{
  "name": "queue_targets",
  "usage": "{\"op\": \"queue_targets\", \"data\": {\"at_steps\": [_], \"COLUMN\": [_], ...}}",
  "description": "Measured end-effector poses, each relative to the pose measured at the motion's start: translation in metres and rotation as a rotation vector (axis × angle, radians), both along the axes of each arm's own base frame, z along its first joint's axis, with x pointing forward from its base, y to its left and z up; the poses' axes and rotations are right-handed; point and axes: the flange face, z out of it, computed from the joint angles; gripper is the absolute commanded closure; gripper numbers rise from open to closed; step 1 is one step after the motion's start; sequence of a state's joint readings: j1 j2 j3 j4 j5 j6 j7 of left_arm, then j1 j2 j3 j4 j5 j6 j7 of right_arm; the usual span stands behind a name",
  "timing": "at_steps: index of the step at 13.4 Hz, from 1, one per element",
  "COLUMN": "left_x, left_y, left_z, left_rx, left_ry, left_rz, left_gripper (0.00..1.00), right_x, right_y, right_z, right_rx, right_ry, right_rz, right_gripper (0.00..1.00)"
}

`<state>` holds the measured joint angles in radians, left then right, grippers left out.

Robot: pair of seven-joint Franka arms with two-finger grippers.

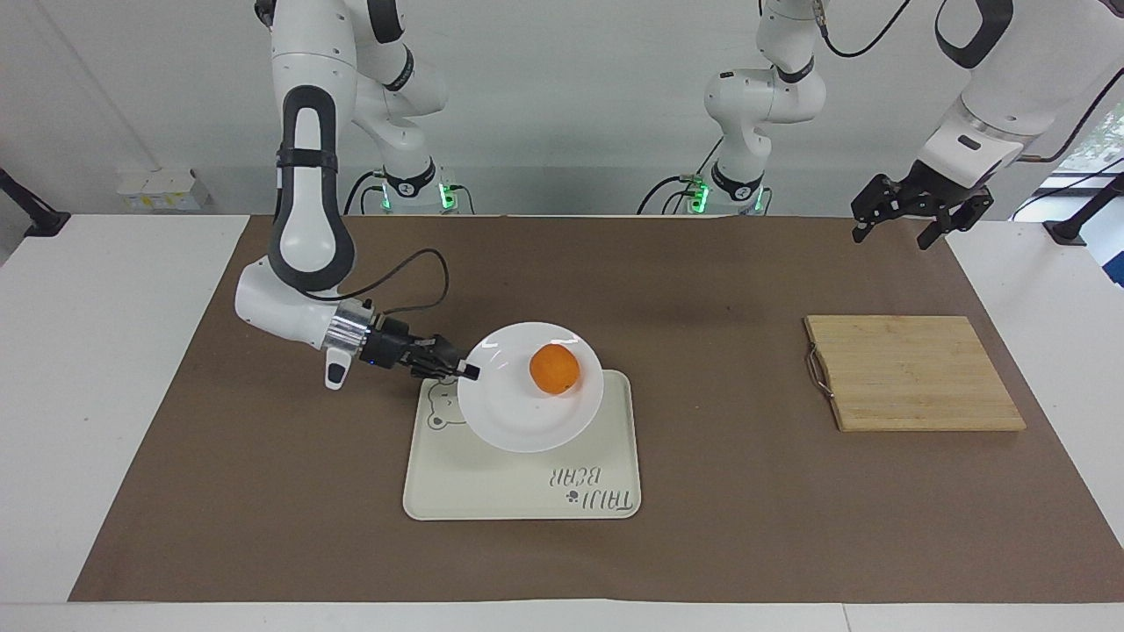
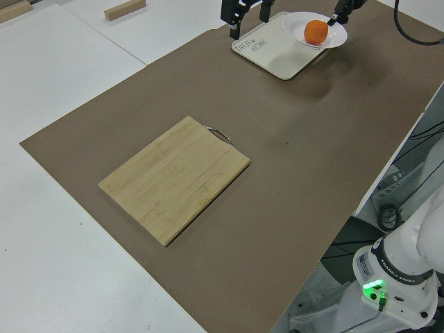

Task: Place orange and plate with both arms
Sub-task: 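Slide the plate with the right gripper onto the bear tray, then open the right gripper and release the plate rim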

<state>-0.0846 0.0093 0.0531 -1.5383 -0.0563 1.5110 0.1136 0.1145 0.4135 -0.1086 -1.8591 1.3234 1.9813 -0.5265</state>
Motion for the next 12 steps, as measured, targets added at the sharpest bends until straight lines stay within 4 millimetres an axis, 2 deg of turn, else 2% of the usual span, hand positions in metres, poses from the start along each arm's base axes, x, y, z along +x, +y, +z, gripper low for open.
{"op": "queue_targets", "data": {"at_steps": [3,7,10,12], "left_x": [0.000,0.000,0.000,0.000], "left_y": [0.000,0.000,0.000,0.000], "left_z": [0.000,0.000,0.000,0.000], "left_rx": [0.000,0.000,0.000,0.000], "left_ry": [0.000,0.000,0.000,0.000], "left_rz": [0.000,0.000,0.000,0.000], "left_gripper": [0.00,0.00,0.00,0.00], "right_x": [0.026,0.037,0.039,0.041], "right_y": [-0.001,0.003,0.005,0.008], "right_z": [-0.035,-0.070,-0.073,-0.072], "right_rx": [-0.039,-0.060,-0.070,-0.095], "right_ry": [0.005,0.022,0.015,0.000], "right_rz": [-0.024,-0.016,-0.011,-0.029], "right_gripper": [1.00,1.00,1.00,0.46]}}
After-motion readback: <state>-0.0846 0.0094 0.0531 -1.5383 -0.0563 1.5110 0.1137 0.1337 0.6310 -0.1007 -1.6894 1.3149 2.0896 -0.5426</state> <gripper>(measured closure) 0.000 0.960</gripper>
